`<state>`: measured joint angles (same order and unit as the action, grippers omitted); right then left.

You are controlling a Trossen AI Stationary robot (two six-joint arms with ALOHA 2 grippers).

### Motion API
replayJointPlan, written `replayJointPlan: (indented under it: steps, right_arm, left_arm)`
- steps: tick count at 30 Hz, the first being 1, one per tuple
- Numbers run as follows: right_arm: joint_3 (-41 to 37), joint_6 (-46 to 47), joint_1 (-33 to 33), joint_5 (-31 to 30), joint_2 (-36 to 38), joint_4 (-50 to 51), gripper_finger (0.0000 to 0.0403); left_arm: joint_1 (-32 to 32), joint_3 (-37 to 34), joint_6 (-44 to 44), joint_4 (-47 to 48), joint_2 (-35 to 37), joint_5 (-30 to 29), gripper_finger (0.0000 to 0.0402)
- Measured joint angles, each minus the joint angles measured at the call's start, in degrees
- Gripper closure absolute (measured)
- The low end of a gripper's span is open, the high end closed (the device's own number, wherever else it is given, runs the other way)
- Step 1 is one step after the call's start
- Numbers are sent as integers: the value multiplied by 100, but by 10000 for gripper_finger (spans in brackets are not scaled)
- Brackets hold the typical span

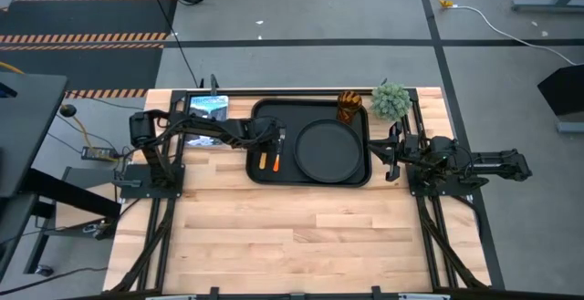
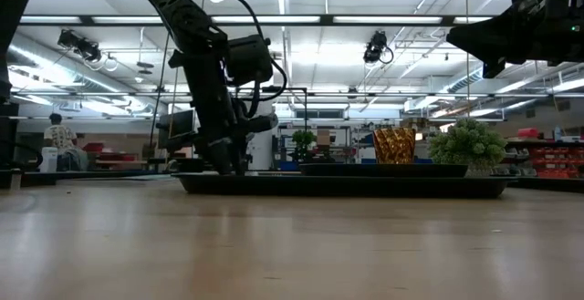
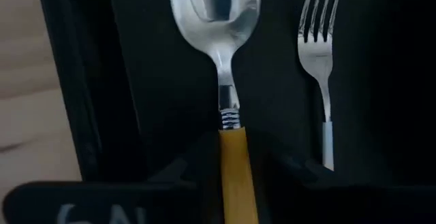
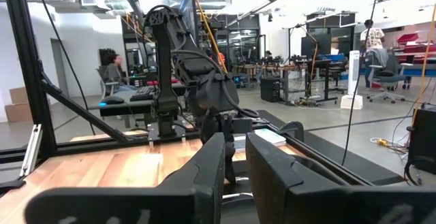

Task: Pick and place plate/cup/fork/spoon on tray
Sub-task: Return to Home Position

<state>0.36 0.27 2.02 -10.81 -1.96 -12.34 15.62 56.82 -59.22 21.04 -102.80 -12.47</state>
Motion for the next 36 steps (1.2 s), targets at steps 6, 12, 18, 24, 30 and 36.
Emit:
replayJointPlan:
  steps: [6, 12, 18, 24, 30, 36]
  right_arm:
    - [0, 0, -1, 1, -1, 0, 334]
    - [0, -2, 0, 0, 1, 0, 334]
    - [1, -1, 0, 1, 0, 0, 334]
    - [0, 0, -1, 0, -1, -1, 334]
    - [0, 0, -2, 2, -1, 0, 334]
    - [0, 0, 0, 0, 1, 0, 334]
  left_arm:
    - [-115, 0, 715, 4, 0, -213, 252]
    - [-231, -2, 2042, 251, 270, -106, 238]
    - [-464, -4, 3500, 394, 921, -26, 249]
    - [-928, -4, 5675, -590, 1355, 631, 258]
    - [-1508, -2, 6261, -2436, 1377, 786, 259]
    - [-1893, 35, 5802, -3273, 1415, 782, 260]
